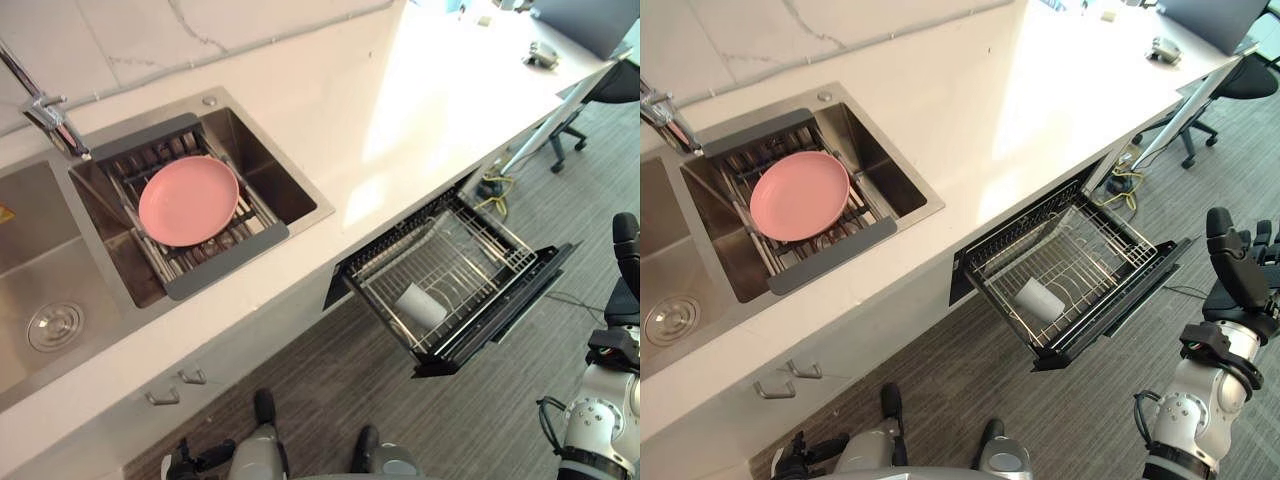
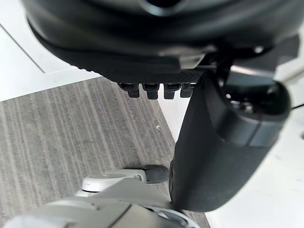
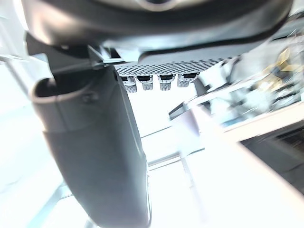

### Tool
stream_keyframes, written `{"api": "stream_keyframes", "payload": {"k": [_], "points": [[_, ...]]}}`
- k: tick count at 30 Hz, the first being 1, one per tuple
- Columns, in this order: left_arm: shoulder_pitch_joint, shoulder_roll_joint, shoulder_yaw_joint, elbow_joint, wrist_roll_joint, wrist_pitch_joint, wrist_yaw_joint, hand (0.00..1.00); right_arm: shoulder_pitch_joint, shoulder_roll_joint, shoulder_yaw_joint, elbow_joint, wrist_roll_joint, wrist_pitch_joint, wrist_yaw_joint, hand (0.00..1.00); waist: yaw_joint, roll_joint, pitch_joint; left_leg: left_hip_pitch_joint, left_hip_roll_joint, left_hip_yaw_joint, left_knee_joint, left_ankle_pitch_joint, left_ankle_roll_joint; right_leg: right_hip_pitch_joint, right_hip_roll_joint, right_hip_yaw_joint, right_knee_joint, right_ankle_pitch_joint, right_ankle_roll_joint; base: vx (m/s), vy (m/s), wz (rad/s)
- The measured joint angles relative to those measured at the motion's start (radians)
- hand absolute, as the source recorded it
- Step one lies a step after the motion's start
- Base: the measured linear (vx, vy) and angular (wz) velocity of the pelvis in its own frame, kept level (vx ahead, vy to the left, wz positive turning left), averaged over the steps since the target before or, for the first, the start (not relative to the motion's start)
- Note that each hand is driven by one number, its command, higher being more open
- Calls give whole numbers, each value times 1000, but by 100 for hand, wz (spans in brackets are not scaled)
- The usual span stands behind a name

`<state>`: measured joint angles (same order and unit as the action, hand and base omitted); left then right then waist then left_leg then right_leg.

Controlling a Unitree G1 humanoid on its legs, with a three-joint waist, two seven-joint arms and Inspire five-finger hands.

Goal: Walk over to the sink, pick up the cup, carry it to the dishwasher, place the cup inside the dishwasher, then close the dishwasher door

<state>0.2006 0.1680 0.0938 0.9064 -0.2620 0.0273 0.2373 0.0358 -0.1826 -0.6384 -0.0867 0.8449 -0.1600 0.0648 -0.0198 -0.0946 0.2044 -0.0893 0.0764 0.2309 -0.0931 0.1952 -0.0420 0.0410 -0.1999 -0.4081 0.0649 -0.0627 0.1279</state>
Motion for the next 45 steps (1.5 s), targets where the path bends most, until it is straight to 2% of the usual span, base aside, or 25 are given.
{"api": "stream_keyframes", "payload": {"k": [4,5,8,10,11,13,17,20,21,22,23,25,26,27,29,31,38,45], "points": [[15,-18,49,-3,-32,10,-12,100,85,63,106,-106,22,95,165,100,-4,1,-23,10,1,0,0,0,1,17,5,-4,-13,11,8,6,-3,-2],[19,-23,58,-2,-32,11,-12,100,99,75,171,-123,22,122,215,100,-4,2,-25,12,2,-2,0,0,1,22,6,-5,-14,11,7,0,0,0],[19,-24,53,-4,-31,14,-12,100,94,79,344,-120,16,167,283,100,7,3,-33,16,2,-16,0,0,0,38,8,-16,-19,12,7,-1,-11,13],[19,-23,48,-4,-30,22,-11,100,83,79,431,-114,14,169,290,100,12,4,-34,21,-6,-35,0,0,0,60,7,-39,-29,11,8,-1,-6,31],[18,-25,43,-4,-30,32,-8,100,79,79,470,-111,3,170,290,100,25,5,-34,24,-9,-42,0,0,0,72,7,-48,-35,12,9,-8,-4,31],[17,-22,32,-4,-5,41,-4,100,65,79,509,-99,-21,170,287,100,36,5,-34,24,-11,-50,0,0,0,80,6,-59,-38,12,9,-13,-8,19],[19,-17,12,-4,152,82,-1,100,47,77,590,-82,-50,171,267,100,56,8,-35,25,-11,-61,0,7,2,90,7,-66,-36,12,9,-10,-9,8],[20,-14,7,-4,218,121,-4,100,47,53,605,-83,-58,170,240,100,55,21,-43,15,-17,-92,0,16,3,100,11,-94,-35,10,7,-47,-10,31],[20,-15,-10,-2,250,136,-11,100,40,29,607,-83,-61,170,226,100,57,39,-47,1,-17,-112,0,21,4,100,16,-110,-31,5,1,-76,-9,39],[21,-16,-11,-1,263,138,-18,100,37,23,609,-83,-62,170,219,100,58,46,-47,-3,-16,-115,0,20,2,100,18,-117,-29,4,1,-120,5,37],[25,-20,-7,3,286,141,-28,100,29,16,614,-83,-62,170,204,100,60,61,-48,-11,-11,-103,0,11,6,101,21,-126,-28,6,4,-107,10,40],[32,-23,-4,7,323,138,-46,100,26,5,619,-95,-63,165,175,100,43,73,-49,-23,21,51,26,-9,31,126,22,-186,-49,18,11,-77,11,74],[32,-14,-4,8,340,130,-57,100,23,-15,616,-99,-63,157,157,100,31,78,-51,-40,52,180,73,-39,52,144,16,-236,-63,24,15,-4,26,94],[32,-10,-4,11,344,127,-66,100,22,-27,612,-103,-64,155,148,100,28,82,-53,-47,69,245,95,-51,63,151,13,-258,-64,25,16,6,56,115],[32,-2,-8,36,355,129,-90,100,10,-69,592,-115,-71,155,113,100,15,111,-65,-51,152,491,180,-61,80,186,10,-343,-64,25,20,22,75,110],[37,3,-17,48,358,130,-100,100,9,-77,566,-138,-84,156,105,100,4,119,-65,-43,165,572,203,-69,99,212,-3,-394,-61,21,27,27,104,91],[66,-19,-87,82,329,123,-128,100,22,-47,521,-197,-83,161,132,100,2,114,-62,-32,90,572,165,-64,122,208,-72,-390,-22,7,63,-3,129,13],[68,-15,-101,81,307,122,-129,100,32,-40,498,-218,-84,161,113,100,1,98,-52,-10,12,564,16,-1,146,173,-110,-390,26,2,65,-48,104,6]]}}
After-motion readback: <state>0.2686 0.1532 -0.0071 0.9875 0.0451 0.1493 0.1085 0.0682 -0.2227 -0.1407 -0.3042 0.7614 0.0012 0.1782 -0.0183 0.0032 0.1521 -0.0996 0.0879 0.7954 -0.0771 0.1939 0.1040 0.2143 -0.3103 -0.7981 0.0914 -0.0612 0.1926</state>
